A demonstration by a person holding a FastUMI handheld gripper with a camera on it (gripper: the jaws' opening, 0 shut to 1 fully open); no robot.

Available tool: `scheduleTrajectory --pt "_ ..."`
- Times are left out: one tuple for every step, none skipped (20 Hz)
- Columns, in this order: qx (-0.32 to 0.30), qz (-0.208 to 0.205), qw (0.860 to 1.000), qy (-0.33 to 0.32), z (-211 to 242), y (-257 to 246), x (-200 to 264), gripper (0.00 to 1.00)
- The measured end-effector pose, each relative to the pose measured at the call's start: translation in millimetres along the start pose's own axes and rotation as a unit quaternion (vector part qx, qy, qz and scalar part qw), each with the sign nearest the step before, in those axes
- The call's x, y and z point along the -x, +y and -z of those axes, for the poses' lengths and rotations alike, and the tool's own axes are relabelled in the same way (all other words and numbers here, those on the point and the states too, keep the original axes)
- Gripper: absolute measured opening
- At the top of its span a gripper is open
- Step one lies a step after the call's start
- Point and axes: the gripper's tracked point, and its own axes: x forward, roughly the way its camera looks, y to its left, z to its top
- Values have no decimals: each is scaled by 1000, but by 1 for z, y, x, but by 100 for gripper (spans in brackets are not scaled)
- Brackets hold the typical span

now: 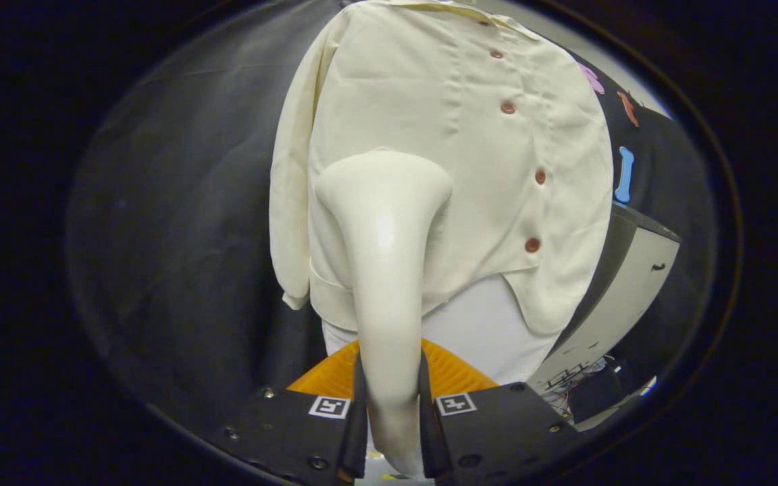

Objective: Iron the clothes twice with a garment steamer, once on the left side and once on the right side.

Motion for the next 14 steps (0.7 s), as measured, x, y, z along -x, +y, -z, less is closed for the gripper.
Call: scheduleTrajectory --pt "-2 1 1000 6 7 -1 0 32" --pt "-3 2 1000 11 13 -2 0 32" --pt "-4 2 1000 16 18 -2 0 32" --pt "-5 1 1000 19 21 -2 2 32" --pt "-5 0 1000 22 25 -2 3 32" --pt "-4 0 1000 26 28 -3 6 32" --pt "-4 0 1000 29 30 -5 8 32" --pt "-6 -1 1000 30 31 -7 11 32" --pt "-7 -1 1000 30 32 -9 15 32" --pt "-9 -2 1000 30 31 -11 20 32" --pt "-11 -3 1000 27 30 -13 26 32" --pt "-10 -4 1000 22 27 -15 33 32" --pt "-6 -6 1000 21 26 -19 42 32" --pt "-2 -8 1000 20 24 -22 52 32"
